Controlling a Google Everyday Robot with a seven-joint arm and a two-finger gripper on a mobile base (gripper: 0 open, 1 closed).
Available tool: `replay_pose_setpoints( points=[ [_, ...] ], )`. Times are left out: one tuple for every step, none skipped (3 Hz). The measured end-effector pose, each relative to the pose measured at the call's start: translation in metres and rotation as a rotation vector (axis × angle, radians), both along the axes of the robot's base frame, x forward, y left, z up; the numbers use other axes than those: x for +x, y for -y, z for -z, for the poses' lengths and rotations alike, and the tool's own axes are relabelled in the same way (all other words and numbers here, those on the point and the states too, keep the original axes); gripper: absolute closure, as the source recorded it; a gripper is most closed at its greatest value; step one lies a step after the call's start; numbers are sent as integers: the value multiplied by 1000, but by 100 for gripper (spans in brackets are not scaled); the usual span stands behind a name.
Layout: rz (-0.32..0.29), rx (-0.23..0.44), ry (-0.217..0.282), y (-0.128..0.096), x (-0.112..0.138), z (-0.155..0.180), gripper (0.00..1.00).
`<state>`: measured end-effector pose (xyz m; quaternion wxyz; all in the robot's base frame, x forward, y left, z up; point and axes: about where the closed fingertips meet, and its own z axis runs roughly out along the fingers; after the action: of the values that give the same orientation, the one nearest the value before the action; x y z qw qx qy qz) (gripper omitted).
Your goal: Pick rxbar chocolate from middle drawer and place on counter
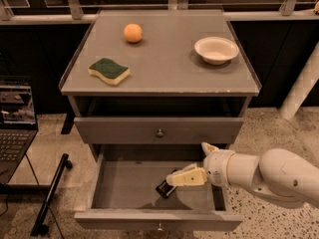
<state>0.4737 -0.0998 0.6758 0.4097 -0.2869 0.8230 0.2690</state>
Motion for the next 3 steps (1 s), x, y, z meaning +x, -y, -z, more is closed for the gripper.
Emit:
replay_pose_setpoints(
  points=[
    [-23,58,-19,-1,8,48,0],
    [-23,58,-19,-1,8,48,0],
    [14,94,-69,-9,4,74,0]
  ],
)
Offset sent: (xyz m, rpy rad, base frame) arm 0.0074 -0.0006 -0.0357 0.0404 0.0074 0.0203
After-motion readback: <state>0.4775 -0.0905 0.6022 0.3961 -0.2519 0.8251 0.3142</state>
